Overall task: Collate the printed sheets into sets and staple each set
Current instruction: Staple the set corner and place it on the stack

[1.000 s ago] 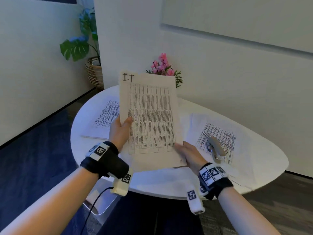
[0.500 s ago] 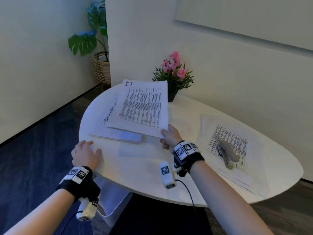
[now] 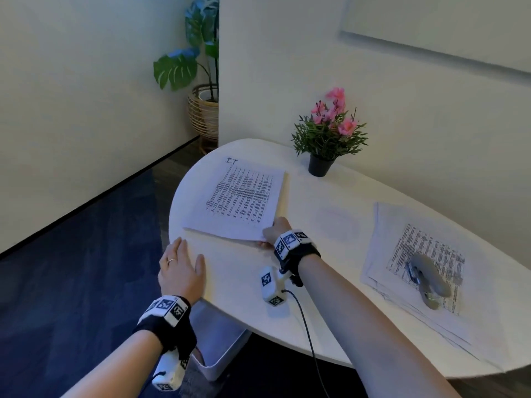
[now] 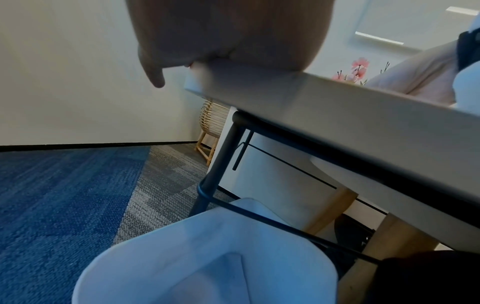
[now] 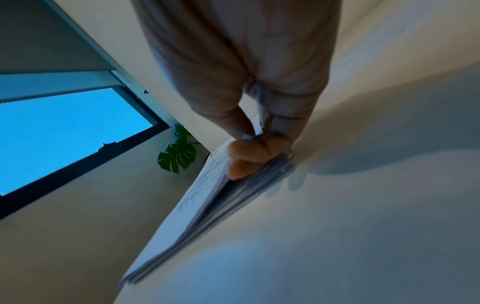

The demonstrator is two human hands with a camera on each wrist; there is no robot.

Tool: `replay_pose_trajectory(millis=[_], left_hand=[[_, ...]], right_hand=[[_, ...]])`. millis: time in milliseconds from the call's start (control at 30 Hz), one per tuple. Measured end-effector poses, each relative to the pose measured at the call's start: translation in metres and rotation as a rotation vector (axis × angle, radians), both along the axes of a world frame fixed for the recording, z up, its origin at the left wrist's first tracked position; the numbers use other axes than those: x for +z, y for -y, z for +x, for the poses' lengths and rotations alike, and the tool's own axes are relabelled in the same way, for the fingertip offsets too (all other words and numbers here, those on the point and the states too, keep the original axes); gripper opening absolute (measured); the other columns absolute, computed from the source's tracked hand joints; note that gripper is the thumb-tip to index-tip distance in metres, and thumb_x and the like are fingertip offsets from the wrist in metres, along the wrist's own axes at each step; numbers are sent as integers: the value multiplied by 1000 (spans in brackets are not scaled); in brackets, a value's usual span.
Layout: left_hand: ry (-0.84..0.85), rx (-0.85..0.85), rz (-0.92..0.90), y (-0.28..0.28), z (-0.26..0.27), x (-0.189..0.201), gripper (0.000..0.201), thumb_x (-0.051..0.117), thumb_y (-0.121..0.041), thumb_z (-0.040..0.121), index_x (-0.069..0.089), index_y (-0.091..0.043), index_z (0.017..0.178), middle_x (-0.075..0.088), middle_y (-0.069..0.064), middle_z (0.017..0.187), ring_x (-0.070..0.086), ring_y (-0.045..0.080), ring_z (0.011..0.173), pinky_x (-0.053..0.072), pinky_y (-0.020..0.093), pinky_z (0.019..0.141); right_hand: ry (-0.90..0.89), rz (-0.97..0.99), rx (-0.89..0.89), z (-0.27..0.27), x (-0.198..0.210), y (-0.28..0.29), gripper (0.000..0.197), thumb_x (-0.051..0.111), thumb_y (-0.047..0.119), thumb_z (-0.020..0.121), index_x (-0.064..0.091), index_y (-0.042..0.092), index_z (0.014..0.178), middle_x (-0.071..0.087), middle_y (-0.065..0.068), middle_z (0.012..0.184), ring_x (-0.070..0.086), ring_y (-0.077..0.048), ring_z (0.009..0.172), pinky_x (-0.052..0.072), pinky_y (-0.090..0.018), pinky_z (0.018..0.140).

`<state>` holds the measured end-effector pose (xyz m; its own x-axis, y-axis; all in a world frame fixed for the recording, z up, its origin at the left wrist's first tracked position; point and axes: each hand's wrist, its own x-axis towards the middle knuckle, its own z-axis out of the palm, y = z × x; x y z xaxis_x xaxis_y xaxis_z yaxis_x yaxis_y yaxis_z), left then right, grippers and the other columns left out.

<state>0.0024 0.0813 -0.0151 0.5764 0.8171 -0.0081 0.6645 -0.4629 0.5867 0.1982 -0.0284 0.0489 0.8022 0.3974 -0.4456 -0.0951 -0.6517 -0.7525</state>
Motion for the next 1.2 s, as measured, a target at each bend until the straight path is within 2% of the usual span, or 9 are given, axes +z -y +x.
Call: replay_pose_trajectory(millis=[100,267,367,533,667,767,933,1133,1200], left_hand=[[3,1,1,2,-1,0,59,44,-35,97,27,-12,148,18,-1,157,13,27,142,25,49,111],[6,-2,-12,2,-2,1,59,44,-36,97,26,-13,148,16,-2,157,11,26,142,25,50,110],[3,-1,-21,3,-2,2,59,44,-36,97,25,-14,148,16,-2,157,11,26,142,26,50,110],[8,0,-28,3,-2,3,59,44,-36,97,26,-14,148,16,-2,157,11,25,142,25,50,110],[2,-6,-22,2,-2,3,58,42,-38,97,26,-16,148,16,-3,157,10,24,142,25,50,110],[-1,-16,-26,1,-3,2,58,40,-39,97,25,-16,148,14,-3,158,9,24,142,23,51,111],[-9,-14,43,1,-4,1,53,44,-36,97,35,-14,144,26,2,154,17,30,140,21,51,112],[100,-24,164,27,7,22,36,63,-10,81,61,-11,117,55,12,128,45,40,117,32,51,102],[125,-157,186,45,20,38,33,68,-9,78,65,-14,110,58,10,122,50,39,109,38,49,94]], right_hand=[[-57,33,-89,3,-6,-4,15,54,-1,88,55,-3,103,57,-10,78,62,-30,63,59,-44,70],[6,45,-59,2,-4,2,31,59,6,86,36,15,104,48,-11,104,55,-22,87,57,-19,58],[22,4,-77,2,-7,0,26,55,6,87,36,14,103,52,-10,104,58,-23,75,52,-19,45],[214,-256,-23,0,-6,4,19,53,19,87,38,11,96,44,-8,90,47,-22,70,30,-24,48],[270,-248,-15,-1,10,28,25,54,21,88,44,8,106,47,-9,99,52,-25,87,36,-28,66],[273,-230,-48,13,22,66,17,56,25,89,45,12,91,46,-4,83,48,-21,73,36,-27,62],[359,-277,-251,46,38,176,29,56,25,92,50,9,115,57,-10,105,54,-25,81,44,-31,69],[493,-742,-432,66,24,300,55,65,44,82,47,7,119,44,-21,128,43,-36,118,42,-47,95],[403,-814,-385,65,15,322,61,63,55,80,51,2,108,53,-20,116,51,-33,110,42,-39,85]])
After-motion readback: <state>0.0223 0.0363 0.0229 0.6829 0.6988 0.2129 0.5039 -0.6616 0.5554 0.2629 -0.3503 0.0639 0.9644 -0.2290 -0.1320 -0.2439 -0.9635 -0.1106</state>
